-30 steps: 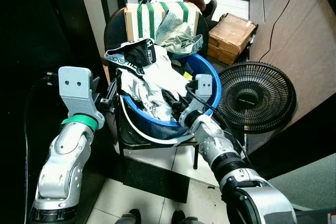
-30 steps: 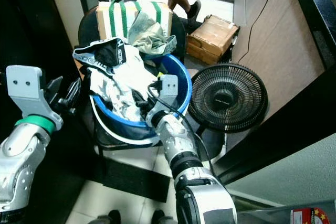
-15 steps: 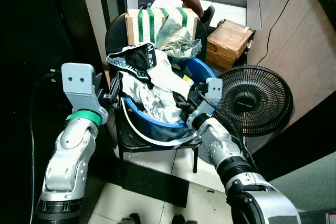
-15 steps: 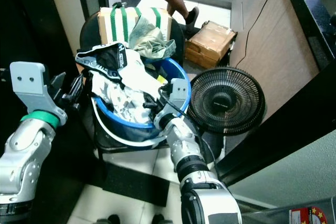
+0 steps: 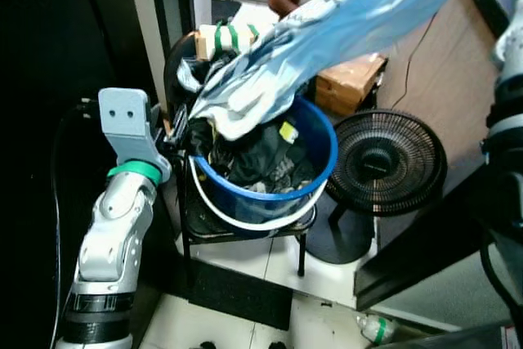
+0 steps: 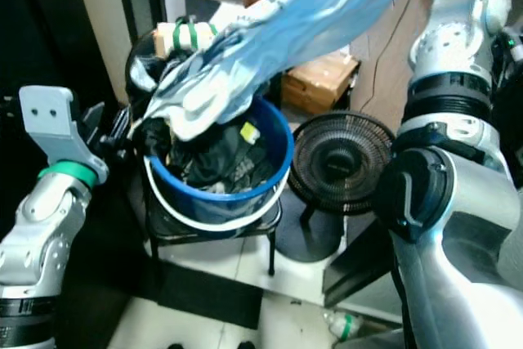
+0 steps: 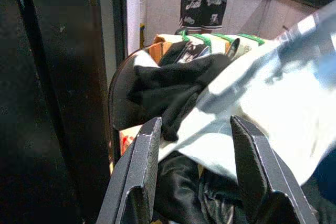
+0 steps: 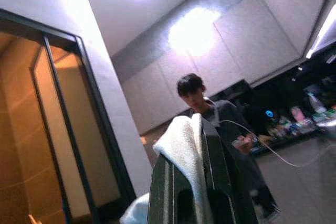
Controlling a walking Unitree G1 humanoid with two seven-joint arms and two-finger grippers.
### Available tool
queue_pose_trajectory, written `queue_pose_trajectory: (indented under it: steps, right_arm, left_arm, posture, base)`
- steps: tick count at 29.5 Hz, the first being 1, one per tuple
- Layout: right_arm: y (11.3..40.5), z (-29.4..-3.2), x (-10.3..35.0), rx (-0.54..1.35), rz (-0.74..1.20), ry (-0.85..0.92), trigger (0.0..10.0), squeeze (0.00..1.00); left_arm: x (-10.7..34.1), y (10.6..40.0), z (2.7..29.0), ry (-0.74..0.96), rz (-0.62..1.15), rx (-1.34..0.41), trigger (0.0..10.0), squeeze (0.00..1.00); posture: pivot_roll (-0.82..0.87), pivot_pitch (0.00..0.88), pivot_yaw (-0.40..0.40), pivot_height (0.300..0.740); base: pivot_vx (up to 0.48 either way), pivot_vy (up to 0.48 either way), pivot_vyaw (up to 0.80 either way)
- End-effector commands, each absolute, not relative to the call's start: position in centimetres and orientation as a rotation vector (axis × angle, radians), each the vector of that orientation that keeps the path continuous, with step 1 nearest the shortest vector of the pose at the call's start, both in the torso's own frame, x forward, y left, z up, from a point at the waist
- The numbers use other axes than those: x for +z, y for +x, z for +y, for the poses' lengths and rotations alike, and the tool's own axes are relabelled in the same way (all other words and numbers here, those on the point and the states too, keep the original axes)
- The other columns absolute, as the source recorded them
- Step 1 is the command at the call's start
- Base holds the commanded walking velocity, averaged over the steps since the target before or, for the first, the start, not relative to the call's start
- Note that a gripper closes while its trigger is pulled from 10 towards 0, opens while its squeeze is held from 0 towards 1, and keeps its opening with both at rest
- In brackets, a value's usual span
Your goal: Clothes washing
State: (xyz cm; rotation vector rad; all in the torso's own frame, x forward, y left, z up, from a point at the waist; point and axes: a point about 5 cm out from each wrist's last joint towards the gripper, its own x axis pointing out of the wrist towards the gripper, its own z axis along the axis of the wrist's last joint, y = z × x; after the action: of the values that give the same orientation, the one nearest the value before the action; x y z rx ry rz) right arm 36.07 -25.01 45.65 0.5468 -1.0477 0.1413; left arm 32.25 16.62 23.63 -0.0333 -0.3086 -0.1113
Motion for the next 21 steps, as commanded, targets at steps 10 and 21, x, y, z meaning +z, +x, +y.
queue_pose_trajectory:
  steps: [10, 21]
  right_arm:
    - [39.1, -21.9, 34.6, 0.132, -0.746, 0.481, 0.0, 0.0]
    - [40.2, -21.2, 33.2, 0.101, -0.582, 0.341, 0.0, 0.0]
  left_arm:
    - [22.9, 32.5, 16.7, -0.027, -0.294, -0.113, 10.0, 0.0]
    - [22.7, 32.8, 16.6, -0.01, -0.282, -0.122, 10.0, 0.0]
  posture:
    - [0.03, 0.044, 0.012, 0.74]
    - [0.02, 0.045, 0.029, 0.74]
  base:
    - [0.0, 0.0, 0.0]
    - [0.0, 0.0, 0.0]
